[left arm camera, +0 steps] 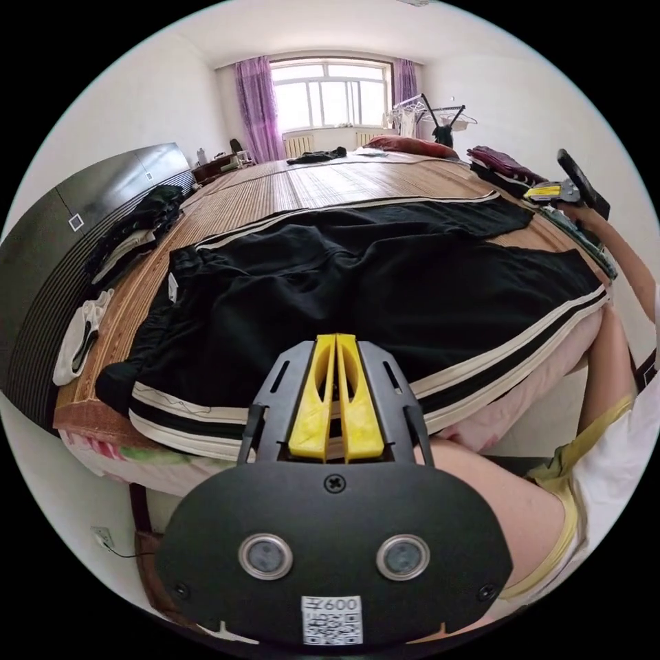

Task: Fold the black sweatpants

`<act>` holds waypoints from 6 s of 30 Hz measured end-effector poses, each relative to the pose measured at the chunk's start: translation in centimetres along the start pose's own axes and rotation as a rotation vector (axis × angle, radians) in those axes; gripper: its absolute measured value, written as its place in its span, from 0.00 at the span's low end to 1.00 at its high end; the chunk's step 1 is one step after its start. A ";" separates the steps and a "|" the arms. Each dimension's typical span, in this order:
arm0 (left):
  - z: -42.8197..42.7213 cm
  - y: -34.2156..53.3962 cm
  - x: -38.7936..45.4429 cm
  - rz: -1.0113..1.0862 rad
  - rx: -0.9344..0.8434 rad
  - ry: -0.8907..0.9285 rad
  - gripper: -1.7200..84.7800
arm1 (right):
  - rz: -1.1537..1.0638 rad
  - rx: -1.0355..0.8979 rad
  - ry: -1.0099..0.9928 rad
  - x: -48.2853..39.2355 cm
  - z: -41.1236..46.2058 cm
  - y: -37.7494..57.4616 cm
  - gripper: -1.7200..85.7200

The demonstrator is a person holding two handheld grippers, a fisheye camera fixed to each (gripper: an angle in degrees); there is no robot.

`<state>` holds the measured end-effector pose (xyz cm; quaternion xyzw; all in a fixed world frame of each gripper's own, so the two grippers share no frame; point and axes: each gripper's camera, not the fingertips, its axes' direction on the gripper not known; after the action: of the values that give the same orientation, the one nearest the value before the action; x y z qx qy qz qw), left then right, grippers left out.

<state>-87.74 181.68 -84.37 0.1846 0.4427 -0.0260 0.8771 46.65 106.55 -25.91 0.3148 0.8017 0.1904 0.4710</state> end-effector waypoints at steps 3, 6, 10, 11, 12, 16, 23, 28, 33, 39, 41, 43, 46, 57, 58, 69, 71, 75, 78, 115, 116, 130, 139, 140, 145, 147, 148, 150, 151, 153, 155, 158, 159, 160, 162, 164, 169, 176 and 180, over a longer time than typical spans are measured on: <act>0.5 0.8 1.9 0.087 -0.028 -0.137 0.03 | 0.040 -0.070 -0.144 0.2 5.4 -3.6 0.01; 1.1 2.0 2.2 0.134 -0.040 -0.205 0.03 | -0.009 -0.182 -0.083 -1.0 11.6 -4.3 0.01; 1.7 3.7 -0.2 0.116 -0.028 -0.171 0.03 | -0.288 -0.121 0.252 -5.6 15.4 -2.8 0.01; 1.9 4.1 -1.1 0.111 -0.029 -0.156 0.03 | -0.434 -0.162 0.394 -7.8 17.1 -2.5 0.01; 2.2 4.4 -1.8 0.110 -0.034 -0.147 0.03 | -0.509 -0.187 0.466 -8.8 18.0 -2.2 0.01; 2.9 5.6 -3.5 0.125 -0.040 -0.146 0.03 | -0.533 -0.281 0.494 -7.6 20.0 -3.5 0.01; 3.7 9.3 -7.9 0.121 0.018 -0.111 0.03 | -0.255 -0.216 0.427 -0.3 19.6 -2.5 0.01; 4.5 11.4 -10.5 0.115 0.025 -0.108 0.03 | 0.006 0.006 0.253 4.6 14.5 2.6 0.01; 5.6 13.9 -14.0 0.080 0.033 -0.082 0.03 | 0.033 -0.025 0.455 6.1 12.4 8.8 0.01; 7.0 16.7 -16.2 0.099 0.035 -0.128 0.03 | -0.005 0.156 0.337 8.0 5.3 17.4 0.01; 7.4 17.9 -17.2 0.096 0.055 -0.129 0.03 | 0.020 0.203 0.268 9.7 2.9 19.4 0.01; 7.9 19.0 -18.8 0.058 0.062 -0.102 0.03 | 0.074 0.206 0.226 11.4 1.7 20.1 0.01; 8.3 21.0 -21.0 -0.006 0.068 -0.045 0.03 | 0.129 0.193 0.176 14.0 0.4 20.4 0.01; 12.0 16.2 -17.8 0.267 0.164 -0.184 0.03 | 0.711 0.487 0.292 23.3 -9.1 28.3 0.01; 13.1 15.0 -17.7 0.291 0.152 -0.169 0.03 | 0.637 0.577 0.241 22.6 -10.4 29.3 0.01; 41.8 -3.3 -17.9 0.216 -0.286 0.065 0.03 | 0.724 0.631 0.148 25.3 -14.3 32.7 0.01; 44.3 -4.5 -18.7 0.229 -0.273 0.013 0.03 | 0.650 0.587 0.228 23.6 -14.3 31.0 0.01; 50.0 -6.0 -19.9 0.338 -0.250 -0.097 0.03 | 0.433 0.586 0.252 20.4 -13.8 28.9 0.01; 53.0 -5.8 -22.9 0.293 -0.154 -0.094 0.03 | 0.388 0.603 0.245 19.6 -13.6 28.5 0.01; 66.1 -3.9 27.7 1.028 -0.132 -0.025 0.02 | 0.272 0.668 0.331 7.5 -8.8 29.6 0.01; 67.9 -5.2 28.8 1.016 -0.148 -0.059 0.02 | 0.272 0.673 0.332 7.1 -8.6 29.7 0.01; 56.7 -12.0 17.3 0.350 0.353 -0.103 0.05 | 0.260 0.704 0.344 2.1 -6.7 29.1 0.01; 43.7 -2.0 -15.8 0.173 -0.025 -0.147 0.20 | 0.271 0.672 0.325 0.7 -6.5 26.6 0.01; 41.5 0.5 -19.7 0.129 -0.048 -0.136 0.19 | 0.251 0.662 0.328 0.3 -6.5 26.0 0.01; 34.4 8.5 -29.0 -0.013 -0.143 -0.097 0.13 | 0.132 0.529 0.144 0.4 -8.5 21.5 0.01; 32.0 10.4 -30.7 -0.038 -0.153 -0.139 0.12 | 0.234 0.591 -0.101 2.4 -13.4 20.7 0.01; 31.6 10.6 -30.9 -0.043 -0.162 -0.143 0.12 | 0.271 0.650 -0.346 3.5 -16.3 20.6 0.01; 31.0 10.5 -30.3 -0.009 -0.184 -0.129 0.11 | 0.269 0.553 -0.658 3.2 -18.1 18.7 0.01; 30.9 10.3 -29.8 0.007 -0.179 -0.134 0.10 | 0.170 0.428 -0.731 0.9 -18.6 17.0 0.01; 30.6 8.9 -27.2 0.031 -0.184 -0.248 0.09 | 0.016 0.209 -0.641 -3.9 -18.3 15.3 0.01; 30.5 7.2 -24.0 0.081 -0.207 -0.353 0.08 | -0.107 0.008 -0.416 -9.6 -16.9 14.9 0.01; 29.9 4.4 -18.2 0.160 -0.275 -0.543 0.06 | -0.109 -0.042 -0.266 -11.8 -18.9 14.1 0.01; 29.2 3.6 -16.7 0.174 -0.308 -0.594 0.06 | -0.121 -0.059 -0.244 -12.2 -19.2 13.9 0.01; 28.6 3.2 -16.2 0.163 -0.315 -0.605 0.05 | -0.147 -0.083 -0.203 -12.9 -19.5 13.4 0.01; 25.5 2.3 -15.8 0.065 -0.307 -0.594 0.05 | -0.157 -0.103 -0.193 -13.2 -19.7 12.4 0.01; 23.3 1.4 -14.4 0.068 -0.358 -0.626 0.05 | -0.158 -0.123 -0.190 -13.0 -20.0 10.9 0.01; 16.6 -0.9 -11.0 0.000 -0.390 -0.656 0.05 | -0.122 -0.132 -0.219 -11.3 -21.2 9.0 0.01; -2.9 -4.7 -19.3 -0.458 0.112 -0.062 0.12 | 0.281 0.081 -0.245 0.6 -24.7 11.7 0.01; -5.3 -12.6 -21.6 -0.473 0.103 0.118 0.16 | 0.675 0.162 -0.504 11.2 -21.6 15.9 0.01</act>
<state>-107.59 169.22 -74.06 0.1216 0.5221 -0.2424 0.8086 28.94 125.60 -12.98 0.6321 0.5260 0.1872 0.5374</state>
